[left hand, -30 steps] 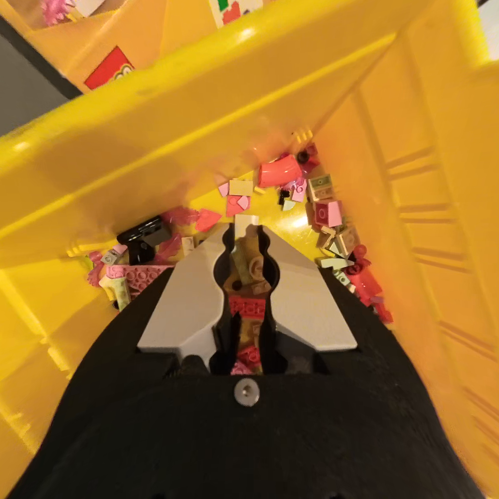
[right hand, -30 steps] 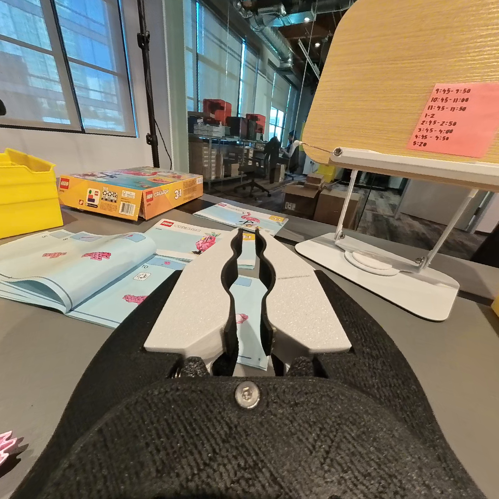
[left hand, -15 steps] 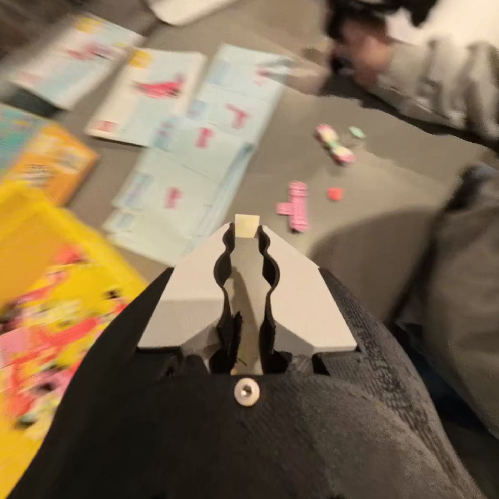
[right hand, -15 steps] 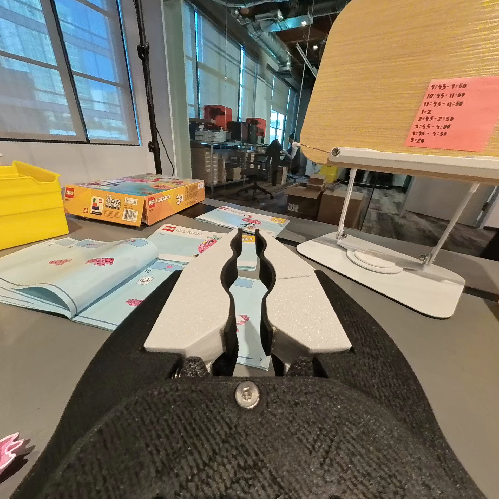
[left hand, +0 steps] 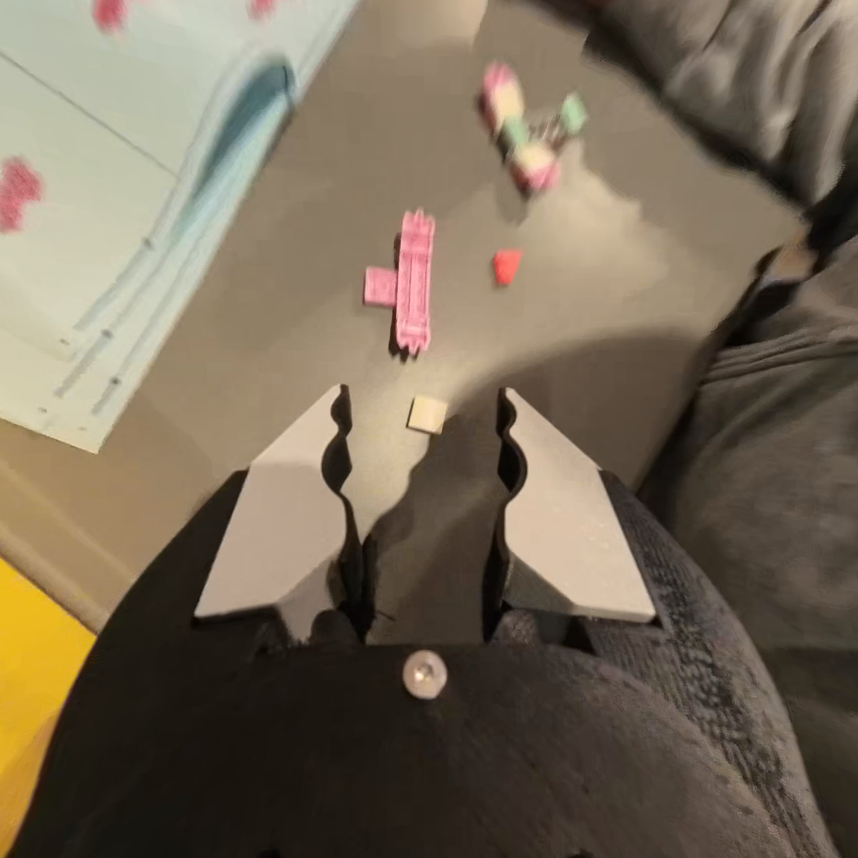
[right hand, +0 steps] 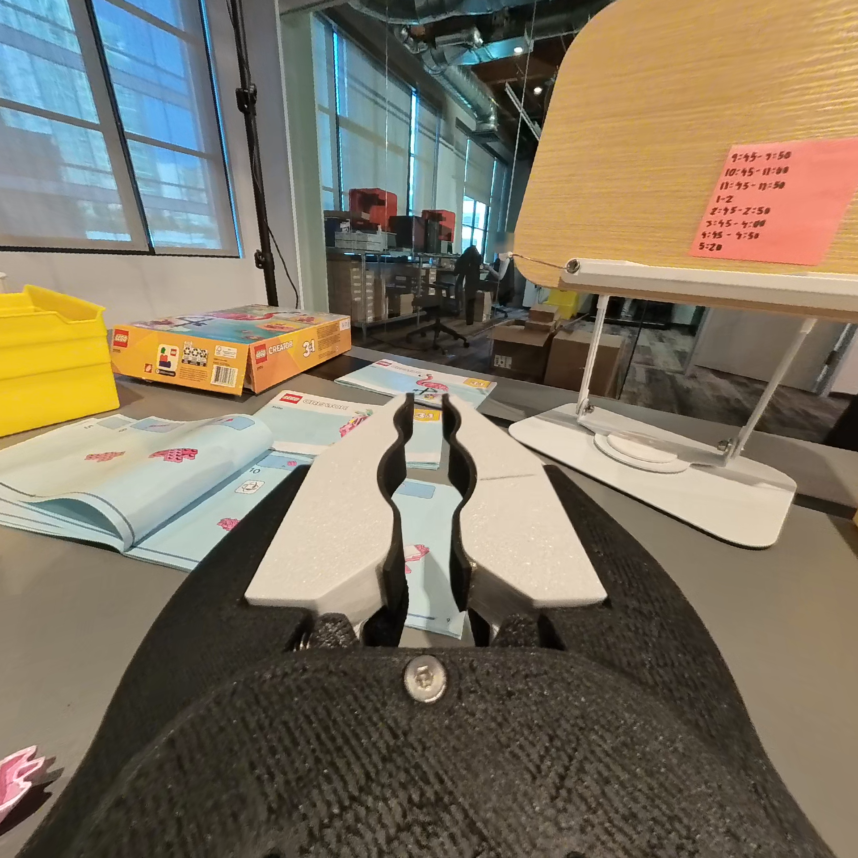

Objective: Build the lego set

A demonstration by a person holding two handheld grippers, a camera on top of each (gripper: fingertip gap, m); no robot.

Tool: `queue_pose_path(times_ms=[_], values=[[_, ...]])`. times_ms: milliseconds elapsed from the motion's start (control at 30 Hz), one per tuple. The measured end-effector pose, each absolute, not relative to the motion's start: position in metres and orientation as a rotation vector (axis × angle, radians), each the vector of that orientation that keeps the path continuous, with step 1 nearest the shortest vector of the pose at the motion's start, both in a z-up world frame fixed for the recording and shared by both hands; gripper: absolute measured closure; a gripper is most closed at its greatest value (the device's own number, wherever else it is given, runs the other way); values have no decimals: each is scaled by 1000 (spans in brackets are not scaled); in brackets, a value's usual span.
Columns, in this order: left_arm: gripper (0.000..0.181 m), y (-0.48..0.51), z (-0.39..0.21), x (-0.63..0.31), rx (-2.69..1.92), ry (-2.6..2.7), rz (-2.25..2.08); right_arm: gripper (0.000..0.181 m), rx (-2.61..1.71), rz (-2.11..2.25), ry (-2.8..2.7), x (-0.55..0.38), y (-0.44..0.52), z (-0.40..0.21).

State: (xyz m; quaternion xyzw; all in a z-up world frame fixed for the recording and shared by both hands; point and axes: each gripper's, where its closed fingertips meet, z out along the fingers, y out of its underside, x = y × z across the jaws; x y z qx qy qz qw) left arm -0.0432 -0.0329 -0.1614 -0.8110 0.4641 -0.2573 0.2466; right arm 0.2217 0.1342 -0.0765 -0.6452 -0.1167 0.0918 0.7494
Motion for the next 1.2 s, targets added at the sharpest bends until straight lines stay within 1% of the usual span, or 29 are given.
queue_pose_path(times_ms=[100, 167, 200, 233, 333, 400, 467, 500, 567, 700, 733, 767, 800, 900, 1000, 1067, 1133, 1200], values=[[121, -16, -94, -63, -1980, 1010, -734, 171, -1417, 205, -255, 222, 135, -78], [133, 9, -57, -110, -1887, 764, -579, 171, -1418, 204, -255, 222, 135, -78], [139, 23, -46, -143, -1876, 637, -459, 171, -1418, 204, -256, 221, 135, -78], [140, 36, -42, -177, -1903, 529, -341, 171, -1419, 205, -256, 221, 135, -78], [138, 61, -69, -232, -2139, 516, -220, 171, -1423, 205, -259, 221, 136, -79], [129, 71, -99, -237, -2301, 666, -269, 171, -1425, 203, -259, 221, 136, -79], [102, 80, -126, -238, -2377, 895, -236, 172, -1425, 197, -257, 222, 136, -79], [96, 83, -140, -242, -2398, 1023, -168, 172, -1426, 194, -256, 222, 136, -79], [96, 86, -161, -247, -2432, 1221, -68, 171, -1430, 188, -258, 223, 136, -80], [97, 86, -186, -246, -2535, 1378, -110, 171, -1435, 182, -263, 222, 137, -81], [92, 88, -188, -245, -2536, 1405, -123, 171, -1437, 181, -262, 223, 137, -81], [100, 94, -186, -245, -2521, 1413, -118, 171, -1438, 180, -262, 223, 138, -81], [101, 101, -185, -247, -2517, 1416, -96, 172, -1439, 177, -262, 223, 138, -81], [110, 130, -181, -254, -2481, 1344, -13, 172, -1442, 164, -268, 222, 138, -82], [105, 161, -177, -266, -2468, 1201, 68, 172, -1446, 148, -278, 221, 138, -82], [105, 180, -172, -283, -2449, 1089, 200, 172, -1447, 141, -282, 221, 138, -83], [111, 193, -161, -297, -2400, 962, 309, 172, -1448, 138, -282, 221, 138, -83], [112, 190, -149, -290, -2342, 892, 225, 172, -1448, 139, -280, 221, 138, -83]])
